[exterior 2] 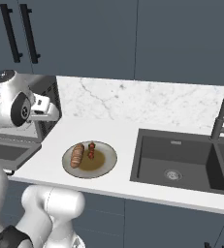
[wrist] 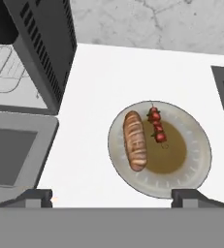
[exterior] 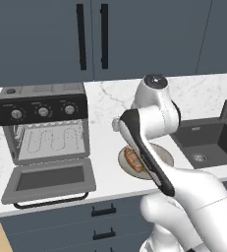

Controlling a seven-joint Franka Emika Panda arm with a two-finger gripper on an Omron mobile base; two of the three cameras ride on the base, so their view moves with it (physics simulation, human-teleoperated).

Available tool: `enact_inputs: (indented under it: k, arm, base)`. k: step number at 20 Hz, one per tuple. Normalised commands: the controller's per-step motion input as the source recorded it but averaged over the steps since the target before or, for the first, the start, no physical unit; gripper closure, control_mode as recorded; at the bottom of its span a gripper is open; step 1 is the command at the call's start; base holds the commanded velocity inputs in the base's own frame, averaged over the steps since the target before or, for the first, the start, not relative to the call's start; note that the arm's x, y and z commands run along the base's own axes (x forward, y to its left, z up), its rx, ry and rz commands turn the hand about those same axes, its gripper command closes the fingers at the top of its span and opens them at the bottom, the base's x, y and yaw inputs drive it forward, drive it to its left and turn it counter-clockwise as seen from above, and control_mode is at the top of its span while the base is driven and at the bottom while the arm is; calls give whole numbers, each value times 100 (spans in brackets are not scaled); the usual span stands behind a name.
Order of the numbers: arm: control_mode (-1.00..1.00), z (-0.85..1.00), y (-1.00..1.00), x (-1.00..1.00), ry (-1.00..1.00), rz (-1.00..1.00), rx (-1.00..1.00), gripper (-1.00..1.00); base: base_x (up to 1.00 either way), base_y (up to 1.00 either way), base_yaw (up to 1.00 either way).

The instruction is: Pick up the kebab skewer and baguette bread, and place them inside the toaster oven. Close the toaster oven door and start by setting the timer.

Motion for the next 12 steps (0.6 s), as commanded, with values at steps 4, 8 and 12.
enact_inputs:
  k: [4, 8, 12]
  arm:
    - [-100, 0, 100, 0, -28, -16, 0, -100]
    - [-100, 24, 100, 0, -39, -11, 0, -100]
    - [-100, 8, 100, -2, -41, -8, 0, -100]
  base:
    - [0, 0, 0]
    - [0, 0, 0]
    - [0, 0, 0]
